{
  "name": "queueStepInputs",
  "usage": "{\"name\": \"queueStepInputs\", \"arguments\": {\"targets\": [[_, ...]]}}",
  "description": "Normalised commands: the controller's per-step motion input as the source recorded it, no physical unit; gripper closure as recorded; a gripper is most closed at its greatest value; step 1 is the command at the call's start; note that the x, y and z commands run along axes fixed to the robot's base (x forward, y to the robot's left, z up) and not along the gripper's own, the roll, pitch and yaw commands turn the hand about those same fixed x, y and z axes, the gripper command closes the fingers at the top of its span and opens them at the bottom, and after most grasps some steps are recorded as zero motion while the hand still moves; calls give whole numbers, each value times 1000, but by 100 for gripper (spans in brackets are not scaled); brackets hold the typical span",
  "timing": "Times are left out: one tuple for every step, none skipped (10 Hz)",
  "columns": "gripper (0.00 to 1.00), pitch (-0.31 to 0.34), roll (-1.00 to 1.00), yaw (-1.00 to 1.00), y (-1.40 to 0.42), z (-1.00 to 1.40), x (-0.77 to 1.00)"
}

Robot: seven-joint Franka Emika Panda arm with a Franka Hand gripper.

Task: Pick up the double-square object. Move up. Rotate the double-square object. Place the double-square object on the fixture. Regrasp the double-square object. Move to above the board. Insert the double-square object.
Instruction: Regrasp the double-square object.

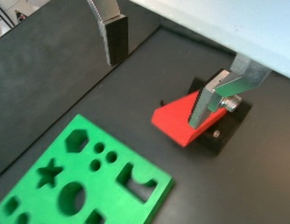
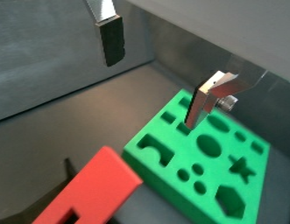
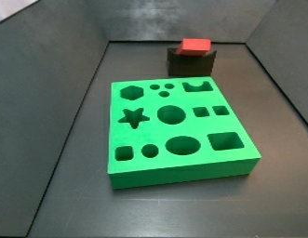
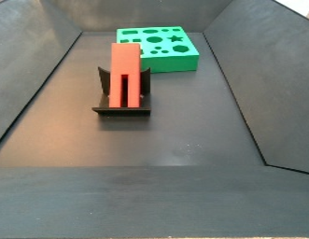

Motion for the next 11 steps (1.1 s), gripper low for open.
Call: {"name": "queueStepInputs", "arguments": {"targets": [[0, 14, 1000, 58, -19, 7, -13], [0, 11, 1000, 59, -20, 7, -5], [0, 10, 1000, 60, -16, 7, 1], [0, 12, 1000, 61, -17, 9, 2], [0, 15, 1000, 62, -15, 7, 1], [0, 22, 1000, 63, -19, 8, 12], [0, 28, 1000, 64, -21, 2, 21], [0, 38, 1000, 67, -24, -4, 40], [0, 44, 1000, 69, -26, -5, 47], [0, 59, 1000, 74, -29, -4, 63], [0, 78, 1000, 80, -35, -6, 84]]}}
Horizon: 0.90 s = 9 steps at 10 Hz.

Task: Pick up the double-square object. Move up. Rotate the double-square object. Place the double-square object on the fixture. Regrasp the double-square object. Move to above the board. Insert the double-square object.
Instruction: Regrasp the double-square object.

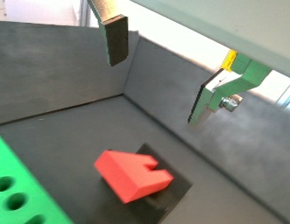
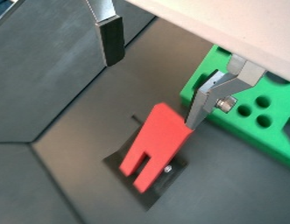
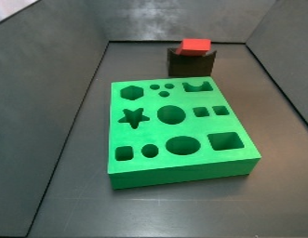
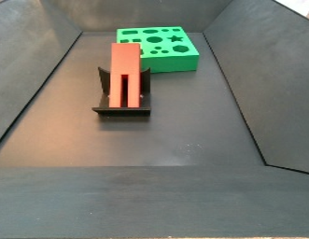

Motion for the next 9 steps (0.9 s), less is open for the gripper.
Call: {"name": "queueStepInputs", "arguments": {"targets": [[0, 95, 1000, 87, -38, -3, 94], [0, 115, 1000, 97, -43, -2, 101], [0, 137, 1000, 110, -45, -7, 107], [0, 166, 1000, 138, -47, -10, 112], [0, 181, 1000, 158, -51, -7, 112], [0, 203, 950, 204, -51, -8, 112], [0, 187, 762, 218, -56, -10, 115], [0, 151, 517, 234, -59, -13, 122], [0, 132, 398, 240, -61, -12, 122]]}}
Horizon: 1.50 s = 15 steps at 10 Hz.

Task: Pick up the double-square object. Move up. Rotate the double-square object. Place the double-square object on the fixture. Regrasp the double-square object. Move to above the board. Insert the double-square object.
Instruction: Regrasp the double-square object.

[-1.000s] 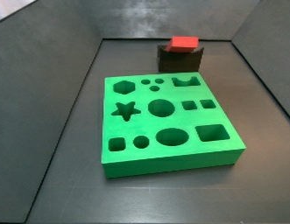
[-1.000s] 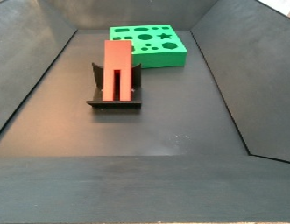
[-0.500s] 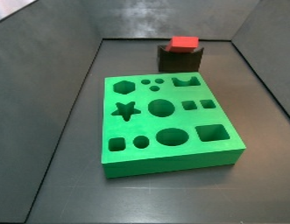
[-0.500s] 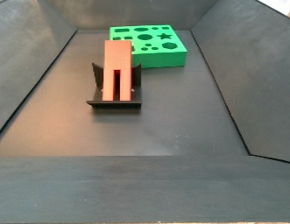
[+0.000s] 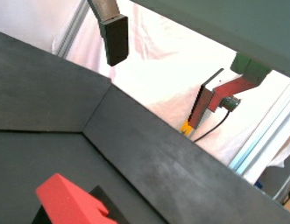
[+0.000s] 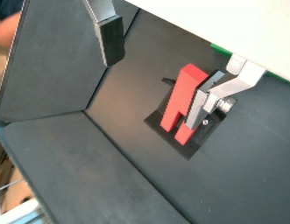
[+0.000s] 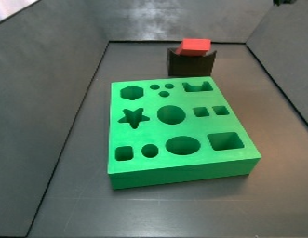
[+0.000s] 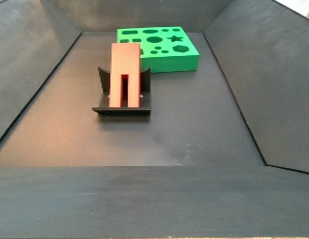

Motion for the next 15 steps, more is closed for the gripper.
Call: {"name": "queueStepInputs", "arguments": {"targets": [[0, 91, 239, 239, -43, 0, 113], [0, 41, 188, 228, -47, -7, 94], [0, 14, 174, 213, -53, -7, 93], [0, -41, 165, 169, 44, -1000, 39], [0, -50, 162, 134, 45, -1000, 42], [0, -78, 147, 108, 41, -1000, 50], [0, -100, 106, 75, 35, -1000, 57], [0, -108, 89, 58, 34, -1000, 62], [0, -108, 71, 25, 33, -1000, 67], [0, -105, 61, -4, 29, -1000, 74], [0, -94, 61, -24, 27, -1000, 76], [0, -80, 57, -36, 23, -1000, 81], [0, -62, 59, -42, 19, -951, 82], [0, -36, 56, -44, 12, -723, 73], [0, -18, 52, -40, 6, -559, 71]]}}
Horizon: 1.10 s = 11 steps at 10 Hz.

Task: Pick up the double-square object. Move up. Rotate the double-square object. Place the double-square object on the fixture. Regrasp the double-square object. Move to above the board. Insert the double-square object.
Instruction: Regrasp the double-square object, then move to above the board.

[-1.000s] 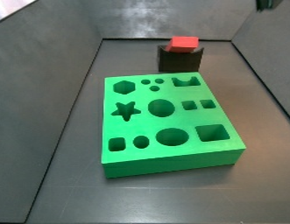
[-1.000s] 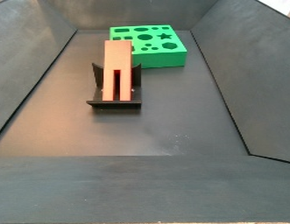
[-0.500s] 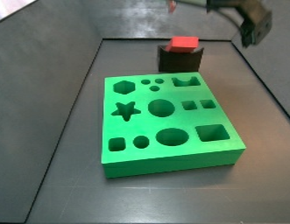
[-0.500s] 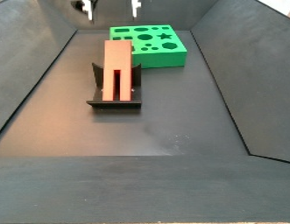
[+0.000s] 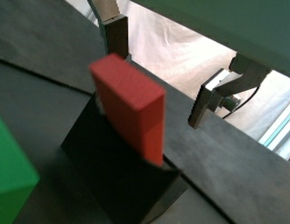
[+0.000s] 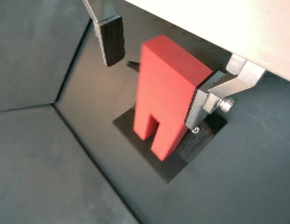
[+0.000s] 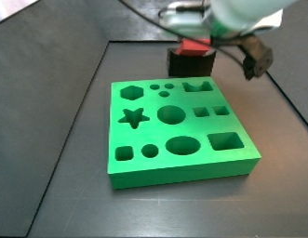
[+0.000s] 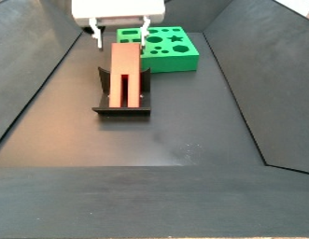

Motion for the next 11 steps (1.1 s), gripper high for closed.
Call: {"name": "queueStepInputs", "arguments": {"targets": [[0, -5, 52, -34, 4, -449, 71], [0, 17, 57, -20, -1, -236, 73], [100, 0, 0, 0, 0, 0, 0], [100, -181, 101, -79, -307, 1000, -346], [100, -181, 99, -80, -307, 1000, -346], [100, -178, 61, -85, -272, 1000, -335], [100, -130, 8, -106, -239, 1000, -310], [100, -79, -13, -113, -228, 1000, -295], [100, -30, -23, -111, -209, 1000, -279], [100, 13, -30, -112, -189, 1000, -263], [100, 62, -38, -106, -167, 1000, -239]]}}
